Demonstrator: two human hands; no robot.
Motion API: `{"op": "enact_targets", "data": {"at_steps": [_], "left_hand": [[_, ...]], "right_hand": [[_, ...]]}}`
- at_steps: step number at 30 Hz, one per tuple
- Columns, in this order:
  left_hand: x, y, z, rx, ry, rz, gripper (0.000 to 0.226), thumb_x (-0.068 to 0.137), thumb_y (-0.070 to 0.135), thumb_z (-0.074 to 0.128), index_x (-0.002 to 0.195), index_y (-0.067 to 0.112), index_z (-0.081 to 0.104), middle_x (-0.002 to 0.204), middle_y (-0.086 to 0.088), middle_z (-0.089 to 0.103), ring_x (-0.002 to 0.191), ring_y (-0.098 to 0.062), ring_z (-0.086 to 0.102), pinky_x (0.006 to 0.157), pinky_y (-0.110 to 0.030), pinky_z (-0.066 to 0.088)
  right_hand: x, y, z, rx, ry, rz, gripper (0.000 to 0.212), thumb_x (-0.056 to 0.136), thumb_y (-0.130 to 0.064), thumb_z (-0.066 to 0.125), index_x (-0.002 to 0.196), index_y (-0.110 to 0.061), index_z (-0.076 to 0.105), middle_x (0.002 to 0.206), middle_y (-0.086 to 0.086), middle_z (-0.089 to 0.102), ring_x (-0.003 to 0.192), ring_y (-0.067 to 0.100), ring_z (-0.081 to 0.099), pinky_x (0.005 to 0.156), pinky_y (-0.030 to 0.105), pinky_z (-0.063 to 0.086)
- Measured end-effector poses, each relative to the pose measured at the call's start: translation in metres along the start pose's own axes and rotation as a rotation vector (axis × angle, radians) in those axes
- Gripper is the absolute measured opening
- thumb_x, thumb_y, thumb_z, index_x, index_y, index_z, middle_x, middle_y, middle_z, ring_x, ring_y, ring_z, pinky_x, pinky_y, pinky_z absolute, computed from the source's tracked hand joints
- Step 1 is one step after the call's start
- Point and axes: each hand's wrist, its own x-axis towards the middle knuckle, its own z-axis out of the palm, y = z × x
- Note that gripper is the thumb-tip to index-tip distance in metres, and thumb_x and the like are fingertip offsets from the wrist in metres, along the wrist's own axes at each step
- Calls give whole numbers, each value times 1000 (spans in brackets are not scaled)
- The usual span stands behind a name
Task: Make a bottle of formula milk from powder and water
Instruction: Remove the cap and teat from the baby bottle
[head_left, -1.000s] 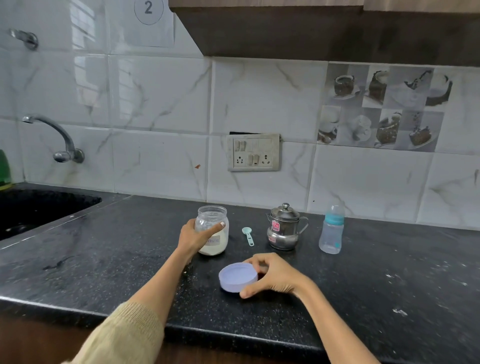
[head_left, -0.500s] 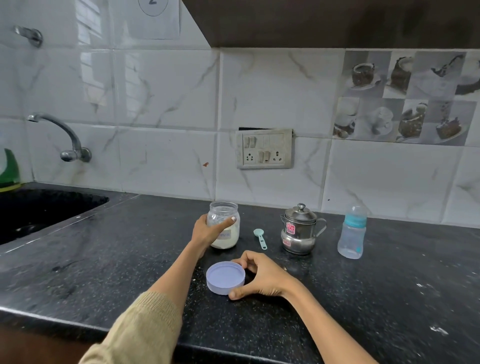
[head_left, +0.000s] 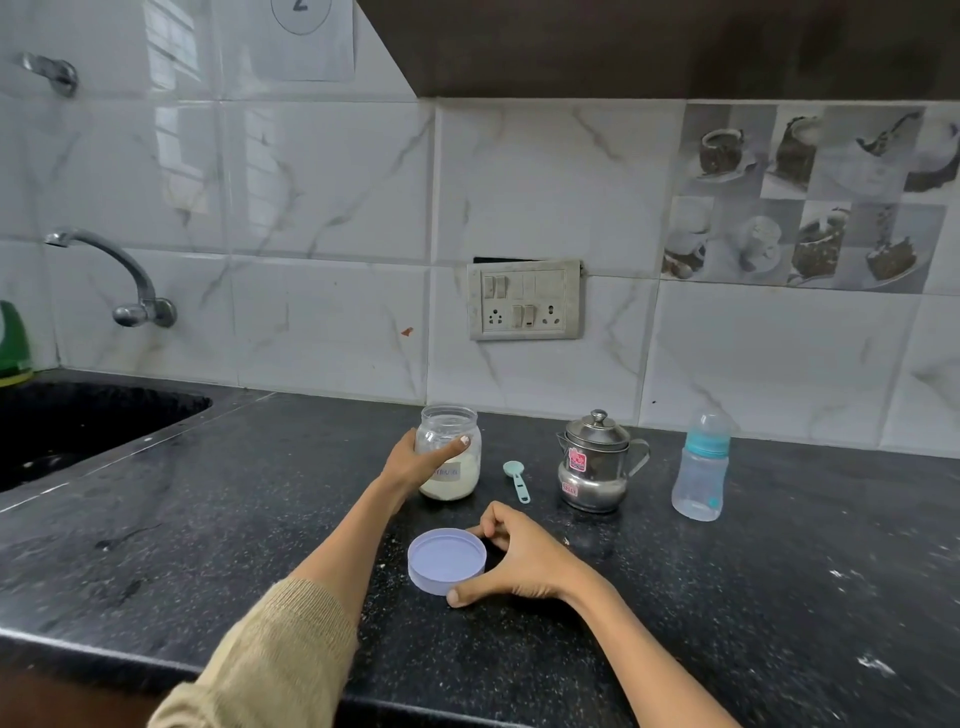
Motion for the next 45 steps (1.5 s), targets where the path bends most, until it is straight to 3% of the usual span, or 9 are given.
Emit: {"op": "enact_targets", "data": {"at_steps": [5,9,13,19,26,32,38,42,45], "left_hand": [[-1,2,-1,-13,28,-54,106,60,64,74,141,9,34,142,-10,44,125,-25,47,103,-39,41],[-16,14,6,-129,261,2,137,48,73,74,151,17,4,158,-4,15,145,-27,17,117,-45,20],[-45,37,30,-136,371,233,124,56,61,80,151,20,12,158,2,16,146,-20,12,119,-43,15],[-89,77,100,-145,178,360,116,61,48,83,151,17,15,157,2,19,144,-12,18,117,-31,18],[-126,97,197,-293,-155,278,97,75,40,75,149,9,20,154,-2,28,141,-17,29,108,-26,29],[-120,96,243,-179,-321,217,72,95,46,44,150,10,15,155,-7,25,140,-21,30,109,-28,28],[-94,84,275,-43,-286,209,42,101,11,33,140,-3,29,135,-6,40,121,-20,43,75,-1,31],[-80,76,289,60,-266,152,65,94,4,44,148,-1,8,156,-14,14,144,-24,17,113,-27,21],[-69,72,295,54,-244,111,74,93,9,50,149,2,2,158,-13,10,146,-26,13,119,-35,16]], "right_hand": [[-6,-6,-2,35,-38,7,72,43,-42,90,88,-25,37,128,-10,56,121,4,51,105,36,43],[-19,-3,-26,232,5,18,61,59,-26,89,98,-17,44,135,-2,54,123,9,48,106,29,41],[-37,2,-66,488,199,-26,51,58,-22,89,90,-15,49,122,1,66,117,14,60,102,32,46],[-65,7,-109,572,690,-63,40,66,-15,84,90,-13,53,109,1,70,97,4,65,84,18,50],[-82,46,-142,606,1051,47,61,70,-10,82,125,-11,54,135,8,54,125,23,51,102,33,43],[-84,74,-165,548,1012,170,81,77,-9,76,146,-13,35,152,9,36,140,25,34,109,41,35],[-68,100,-182,447,894,246,87,80,-21,75,150,-15,25,154,10,31,141,27,33,110,41,33],[-56,114,-190,418,813,264,85,86,-34,66,153,-16,16,156,11,28,141,26,32,110,39,33],[-47,122,-192,393,741,266,81,89,-38,61,153,-18,15,154,12,31,140,27,34,110,41,33]]}}
